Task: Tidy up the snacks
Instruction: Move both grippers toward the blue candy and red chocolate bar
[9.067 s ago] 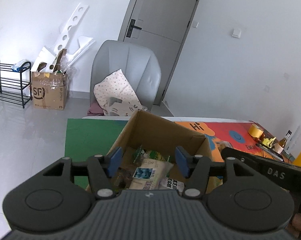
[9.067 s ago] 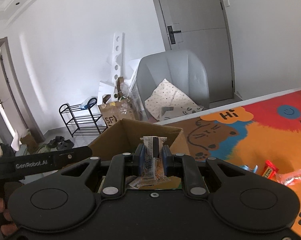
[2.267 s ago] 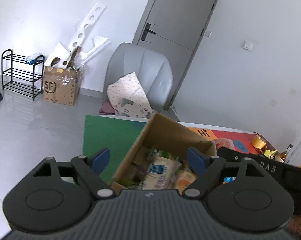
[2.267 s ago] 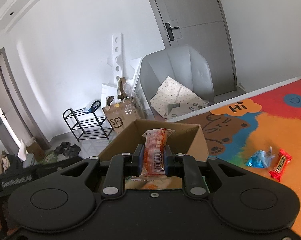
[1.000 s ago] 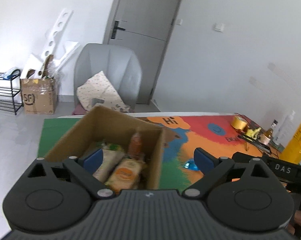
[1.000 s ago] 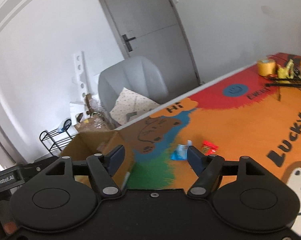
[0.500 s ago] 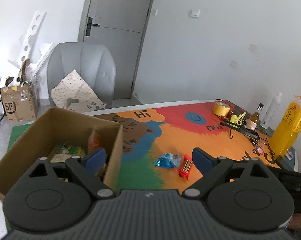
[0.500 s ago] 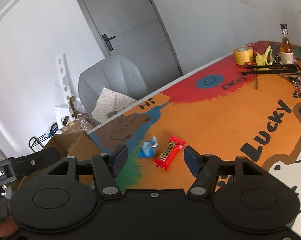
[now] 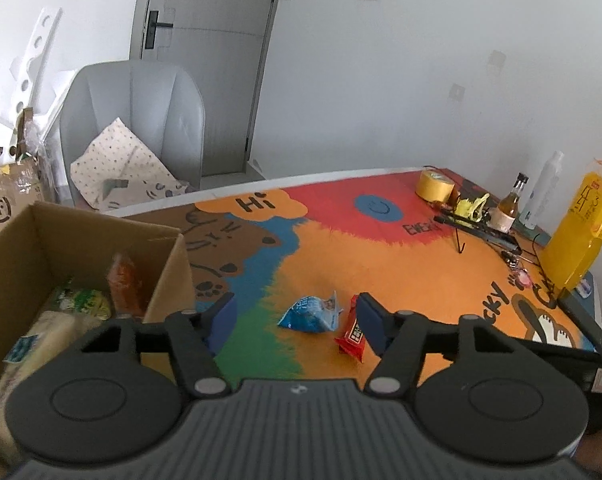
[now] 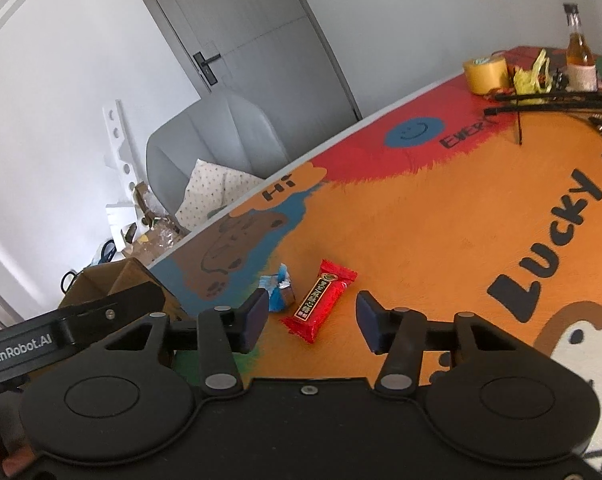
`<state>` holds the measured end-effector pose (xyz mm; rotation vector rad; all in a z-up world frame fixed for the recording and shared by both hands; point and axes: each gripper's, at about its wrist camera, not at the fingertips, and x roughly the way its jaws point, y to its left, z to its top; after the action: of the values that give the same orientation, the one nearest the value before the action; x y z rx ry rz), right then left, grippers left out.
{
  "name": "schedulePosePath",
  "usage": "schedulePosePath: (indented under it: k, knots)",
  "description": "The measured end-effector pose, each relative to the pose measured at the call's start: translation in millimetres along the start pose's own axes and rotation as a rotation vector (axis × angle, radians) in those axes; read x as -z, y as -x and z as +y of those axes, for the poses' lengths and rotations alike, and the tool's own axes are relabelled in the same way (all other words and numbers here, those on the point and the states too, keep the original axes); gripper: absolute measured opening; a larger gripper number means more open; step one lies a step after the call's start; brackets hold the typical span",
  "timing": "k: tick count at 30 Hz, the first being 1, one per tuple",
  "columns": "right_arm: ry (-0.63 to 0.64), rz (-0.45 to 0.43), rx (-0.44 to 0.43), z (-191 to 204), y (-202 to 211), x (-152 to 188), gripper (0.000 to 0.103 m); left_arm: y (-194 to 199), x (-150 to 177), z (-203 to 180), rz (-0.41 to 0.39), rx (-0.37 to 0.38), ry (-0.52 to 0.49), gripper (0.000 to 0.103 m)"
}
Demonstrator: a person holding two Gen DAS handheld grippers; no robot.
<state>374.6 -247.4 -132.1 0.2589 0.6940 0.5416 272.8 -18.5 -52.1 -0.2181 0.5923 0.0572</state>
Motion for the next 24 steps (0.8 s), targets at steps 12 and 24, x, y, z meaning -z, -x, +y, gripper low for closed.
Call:
schedulePosePath:
  k: [12, 24]
  knots:
    - [-0.015, 0.074, 0.014, -5.9, -50.9, -0.8, 0.048, -40.6, -4.7, 7.3, 0.047, -0.003, 0.026, 0.049]
    - [0.043, 0.088, 0.022, -6.8, -64.1, -3.3, 0.022, -69.3, -2.5, 0.4, 0.078, 0.011, 0.018, 0.050]
